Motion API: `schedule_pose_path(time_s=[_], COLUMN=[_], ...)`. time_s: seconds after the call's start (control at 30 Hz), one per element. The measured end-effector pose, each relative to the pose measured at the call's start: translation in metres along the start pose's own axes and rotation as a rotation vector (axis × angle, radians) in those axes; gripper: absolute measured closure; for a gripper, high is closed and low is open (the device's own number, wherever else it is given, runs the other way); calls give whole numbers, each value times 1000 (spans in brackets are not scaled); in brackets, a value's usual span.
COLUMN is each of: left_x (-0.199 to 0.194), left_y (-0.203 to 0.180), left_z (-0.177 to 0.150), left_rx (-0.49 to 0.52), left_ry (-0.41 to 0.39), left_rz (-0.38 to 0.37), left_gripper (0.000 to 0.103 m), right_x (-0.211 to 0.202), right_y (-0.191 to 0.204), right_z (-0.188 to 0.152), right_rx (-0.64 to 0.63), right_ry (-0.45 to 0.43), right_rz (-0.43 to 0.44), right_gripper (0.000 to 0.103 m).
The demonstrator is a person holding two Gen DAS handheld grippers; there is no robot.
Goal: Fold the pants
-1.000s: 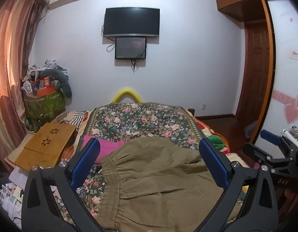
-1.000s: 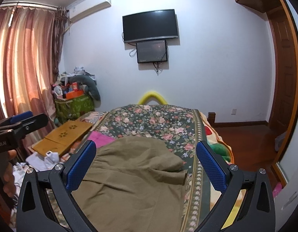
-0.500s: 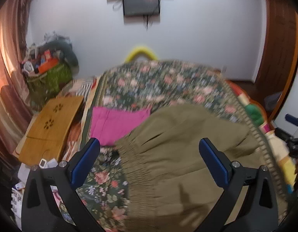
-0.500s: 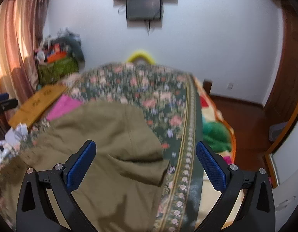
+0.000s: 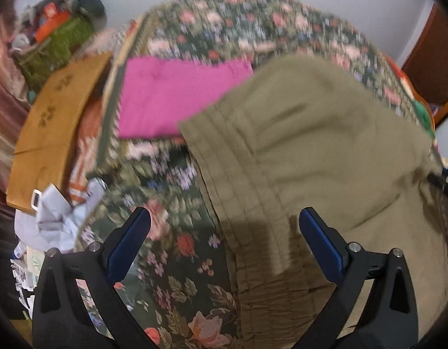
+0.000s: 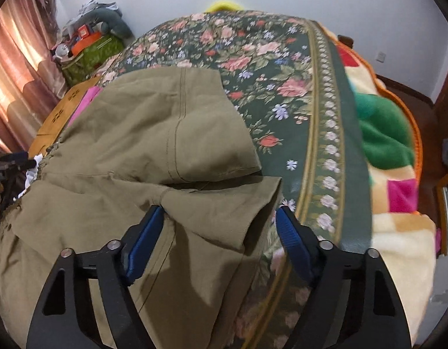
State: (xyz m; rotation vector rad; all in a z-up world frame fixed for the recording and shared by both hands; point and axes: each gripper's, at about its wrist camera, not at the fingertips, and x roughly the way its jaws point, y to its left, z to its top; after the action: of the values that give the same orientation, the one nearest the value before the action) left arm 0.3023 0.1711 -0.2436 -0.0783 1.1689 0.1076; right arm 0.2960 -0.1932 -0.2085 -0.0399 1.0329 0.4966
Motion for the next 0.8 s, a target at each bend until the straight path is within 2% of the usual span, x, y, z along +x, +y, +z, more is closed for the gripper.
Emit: schedule_pose_path(time_s=[0.07,0.13,0.23,0.37,0.43,0.63,0.8], left_x=[10,13,16,19,19,27,36], left_y=[-5,-7,-6,-8,-9,-24,-25], left_z=[-6,-10,-10,-11,-11,7,20], left_rx=[21,24,22,48,68,143,147], left_ry=[30,34,40,20,0,-43,-50], left_rz=[-7,-24,-52,-27,11,118,83], left_gripper=[0,0,0,0,0,0,0], right_x=[6,13,23,28,29,26,22], right_y=[-3,-7,-6,-3,-3,-7,-16], right_z=[3,5,8,9,6,5,0], right_rx=[3,24,12,-14,-33,-45,2], right_ry=[18,42,71,94,100,104,89], right_rz=[35,94,94,83,54,4,-16], right_gripper=[43,62,76,84,92,98,102])
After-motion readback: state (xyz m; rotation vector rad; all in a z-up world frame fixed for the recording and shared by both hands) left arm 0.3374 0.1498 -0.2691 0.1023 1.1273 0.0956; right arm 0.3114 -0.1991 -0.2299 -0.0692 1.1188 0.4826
